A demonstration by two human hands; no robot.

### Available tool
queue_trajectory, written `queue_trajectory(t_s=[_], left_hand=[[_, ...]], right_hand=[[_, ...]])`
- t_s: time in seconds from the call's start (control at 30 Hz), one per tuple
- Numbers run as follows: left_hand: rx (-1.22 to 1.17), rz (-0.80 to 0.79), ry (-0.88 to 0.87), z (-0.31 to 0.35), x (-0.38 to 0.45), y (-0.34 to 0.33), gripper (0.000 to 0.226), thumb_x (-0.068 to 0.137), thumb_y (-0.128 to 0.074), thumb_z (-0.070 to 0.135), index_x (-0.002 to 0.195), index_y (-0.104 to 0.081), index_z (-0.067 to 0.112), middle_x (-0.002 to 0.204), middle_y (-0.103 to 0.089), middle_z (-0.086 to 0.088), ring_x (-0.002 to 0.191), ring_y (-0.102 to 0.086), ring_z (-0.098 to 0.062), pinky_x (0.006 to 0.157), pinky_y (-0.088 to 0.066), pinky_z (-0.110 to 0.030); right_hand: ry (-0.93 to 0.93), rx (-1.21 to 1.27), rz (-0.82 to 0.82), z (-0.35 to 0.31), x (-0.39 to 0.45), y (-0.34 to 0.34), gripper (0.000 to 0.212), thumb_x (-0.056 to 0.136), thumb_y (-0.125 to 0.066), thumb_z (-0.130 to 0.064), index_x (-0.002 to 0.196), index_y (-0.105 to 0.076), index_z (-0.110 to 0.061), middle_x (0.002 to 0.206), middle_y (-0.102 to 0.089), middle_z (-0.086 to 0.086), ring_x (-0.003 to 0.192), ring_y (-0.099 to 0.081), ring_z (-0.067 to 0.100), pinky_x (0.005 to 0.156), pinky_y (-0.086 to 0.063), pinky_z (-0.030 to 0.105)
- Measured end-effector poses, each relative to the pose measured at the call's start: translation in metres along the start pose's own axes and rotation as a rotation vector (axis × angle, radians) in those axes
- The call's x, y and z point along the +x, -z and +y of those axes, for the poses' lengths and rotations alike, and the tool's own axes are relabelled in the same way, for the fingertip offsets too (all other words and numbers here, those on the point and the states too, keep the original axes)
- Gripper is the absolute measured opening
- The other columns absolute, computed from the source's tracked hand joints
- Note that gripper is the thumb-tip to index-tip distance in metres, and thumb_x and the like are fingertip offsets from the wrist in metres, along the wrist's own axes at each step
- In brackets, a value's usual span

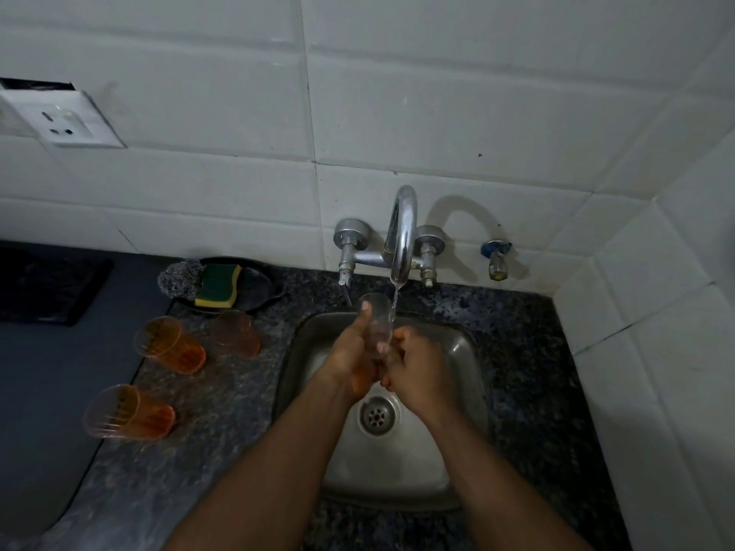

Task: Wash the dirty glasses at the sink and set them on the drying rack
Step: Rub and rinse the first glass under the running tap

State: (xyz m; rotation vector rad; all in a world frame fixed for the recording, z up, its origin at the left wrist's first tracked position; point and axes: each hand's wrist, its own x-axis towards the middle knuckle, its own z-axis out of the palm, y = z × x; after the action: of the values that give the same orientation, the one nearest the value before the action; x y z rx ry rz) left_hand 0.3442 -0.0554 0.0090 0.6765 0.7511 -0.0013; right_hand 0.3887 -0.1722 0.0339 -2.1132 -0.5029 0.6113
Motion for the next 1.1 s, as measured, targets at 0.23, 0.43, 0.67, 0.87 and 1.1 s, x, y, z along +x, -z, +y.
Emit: queue_trajectory(t_s=[0.23,0.43,0.67,0.87,1.1], left_hand=[[0.143,-0.398,-0.084,-0.002,0.002,0.034,0.07,0.081,-0.07,-0.001,0.147,-0.052,0.011,0.142,-0.057,-0.025,0.13,-0.054,-0.044,0.11,-0.037,-0.06],[0.249,-0.249,-0.12,0.004,0.003,0.026,0.08,0.061,-0.045,-0.014,0.135,-0.064,0.006,0.132,-0.067,-0.023,0.12,-0.065,-0.038,0.089,-0.053,-0.043],[1.02,0.613,-0.399,0.052,0.031,0.032,0.018,0.077,-0.083,0.03,0.081,-0.074,0.015,0.079,-0.074,-0.003,0.08,-0.071,-0.024,0.072,-0.057,-0.033],[1.622,0.676,-0.6,0.074,0.035,0.012,0.026,0.094,-0.062,0.038,0.09,-0.071,0.013,0.086,-0.072,-0.009,0.08,-0.07,-0.031,0.067,-0.049,-0.034],[1.934,0.703,-0.671,0.074,0.036,0.017,0.021,0.099,-0.055,0.026,0.102,-0.069,0.011,0.098,-0.074,-0.011,0.085,-0.072,-0.032,0.069,-0.051,-0.038]], right_hand=[[-0.22,0.348,-0.082,0.003,-0.003,0.022,0.05,0.06,-0.086,-0.032,0.107,-0.069,-0.033,0.097,-0.077,-0.004,0.078,-0.074,0.019,0.064,-0.059,0.037],[-0.053,0.156,-0.055,-0.005,0.007,0.016,0.039,0.08,-0.088,-0.026,0.112,-0.066,-0.034,0.1,-0.072,-0.014,0.086,-0.066,-0.003,0.061,-0.046,0.008],[0.046,-0.067,0.021,-0.009,0.014,0.012,0.052,0.065,-0.091,-0.044,0.106,-0.059,-0.043,0.097,-0.07,-0.019,0.087,-0.068,0.002,0.08,-0.06,0.036],[0.039,-0.14,0.027,-0.003,0.005,0.01,0.055,0.062,-0.09,-0.049,0.11,-0.066,-0.036,0.101,-0.072,-0.016,0.088,-0.068,0.003,0.079,-0.059,0.032],[0.062,-0.135,0.045,-0.015,0.002,0.015,0.051,0.066,-0.091,-0.044,0.109,-0.064,-0.036,0.096,-0.068,-0.018,0.085,-0.066,0.003,0.078,-0.057,0.03]])
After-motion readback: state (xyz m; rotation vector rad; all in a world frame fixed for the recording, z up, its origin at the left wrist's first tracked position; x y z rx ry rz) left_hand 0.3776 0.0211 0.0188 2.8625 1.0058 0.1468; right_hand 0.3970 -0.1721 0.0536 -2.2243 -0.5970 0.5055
